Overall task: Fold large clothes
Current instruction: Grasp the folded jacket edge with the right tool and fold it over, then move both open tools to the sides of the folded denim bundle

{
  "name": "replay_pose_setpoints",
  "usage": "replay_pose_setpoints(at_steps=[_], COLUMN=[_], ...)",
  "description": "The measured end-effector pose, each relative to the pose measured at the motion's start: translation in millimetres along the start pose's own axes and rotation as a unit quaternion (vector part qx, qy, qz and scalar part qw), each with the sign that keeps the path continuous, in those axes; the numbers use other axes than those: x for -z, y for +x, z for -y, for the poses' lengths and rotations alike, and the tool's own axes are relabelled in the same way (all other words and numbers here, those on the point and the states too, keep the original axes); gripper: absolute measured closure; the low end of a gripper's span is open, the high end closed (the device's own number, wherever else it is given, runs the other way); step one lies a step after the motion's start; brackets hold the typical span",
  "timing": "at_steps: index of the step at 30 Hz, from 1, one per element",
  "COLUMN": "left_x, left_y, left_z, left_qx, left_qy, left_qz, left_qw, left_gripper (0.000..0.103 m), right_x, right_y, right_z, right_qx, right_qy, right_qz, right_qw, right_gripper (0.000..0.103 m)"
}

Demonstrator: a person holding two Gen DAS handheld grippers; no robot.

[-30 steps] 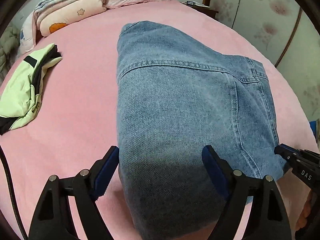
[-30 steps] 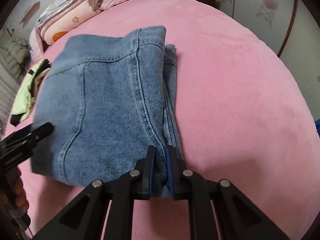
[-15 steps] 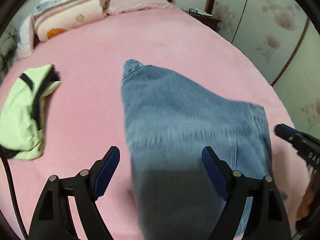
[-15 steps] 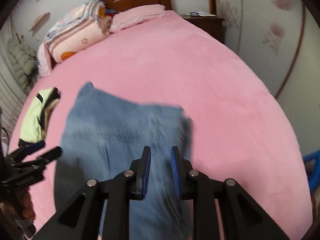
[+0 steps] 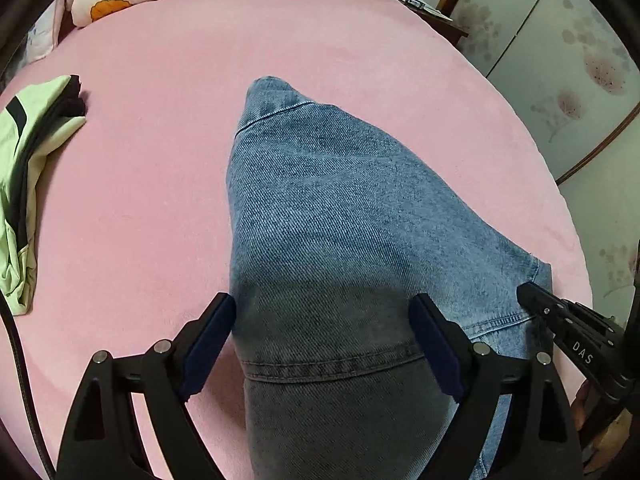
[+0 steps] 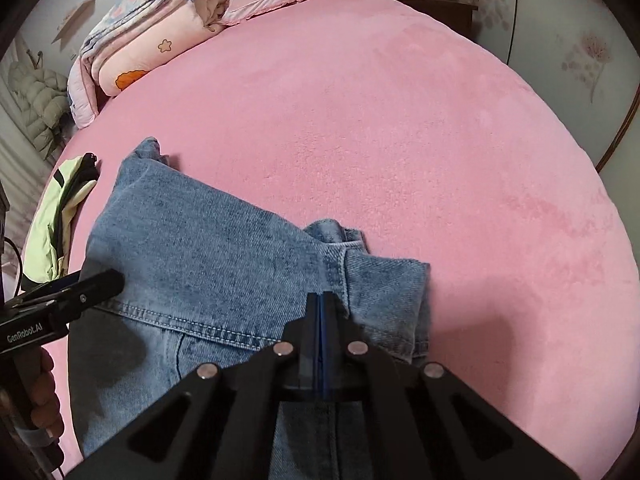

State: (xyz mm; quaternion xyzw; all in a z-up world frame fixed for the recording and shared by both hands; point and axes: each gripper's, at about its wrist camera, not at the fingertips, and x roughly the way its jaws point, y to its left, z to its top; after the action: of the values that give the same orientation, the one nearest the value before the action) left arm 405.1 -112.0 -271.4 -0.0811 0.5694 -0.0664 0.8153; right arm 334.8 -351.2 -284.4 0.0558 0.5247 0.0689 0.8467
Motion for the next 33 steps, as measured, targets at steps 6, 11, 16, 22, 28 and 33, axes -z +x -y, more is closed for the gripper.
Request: replay_pose_setpoints(at_steps=[6, 11, 16, 22, 28, 33], left_x=[-1.3, -1.0, 2.9, 10.0, 19.0, 29.8], left_y=[-4.9, -32.4, -80.3, -142.2, -193.1, -221.6], left_z=[-3.4, 8.3, 18.1, 27.3, 23.7, 22.5], left_qx=[0.005, -0.016, -0.024, -0.018, -0.007, 0.010], left_qy=[-0.015, -0.003, 0.002, -0.007, -0.020, -0.039], left_qz=[-0.017, -0.023, 0.002, 0.029, 0.047, 0.057], left_qw=[0.9997, 0.9996, 0.9997, 0.9994, 0.9987, 0.9975], left_gripper=[0.015, 0.015, 0.015, 0.015, 0.015, 0.015], right_x=[-4.2, -3.2, -2.5, -1.0, 4.5, 10.1], right_y=[-9.8, -40.1, -86.6, -148.7, -196.4, -225.2], right_z=[-13.3, -15.0, -16.7, -23.6, -37.6, -44.4], right_qx=[0.011, 0.004, -0.006, -0.004, 0.006, 0.006], right_qy=[-0.006, 0.014, 0.035, 0.042, 0.014, -0.001], right_qz=[-0.006, -0.003, 0.016, 0.044, 0.060, 0.070], right_qw=[1.000, 1.000, 0.999, 0.998, 0.998, 0.998], right_gripper=[0.100, 0.077, 0.055, 0.042, 0.039, 0.039])
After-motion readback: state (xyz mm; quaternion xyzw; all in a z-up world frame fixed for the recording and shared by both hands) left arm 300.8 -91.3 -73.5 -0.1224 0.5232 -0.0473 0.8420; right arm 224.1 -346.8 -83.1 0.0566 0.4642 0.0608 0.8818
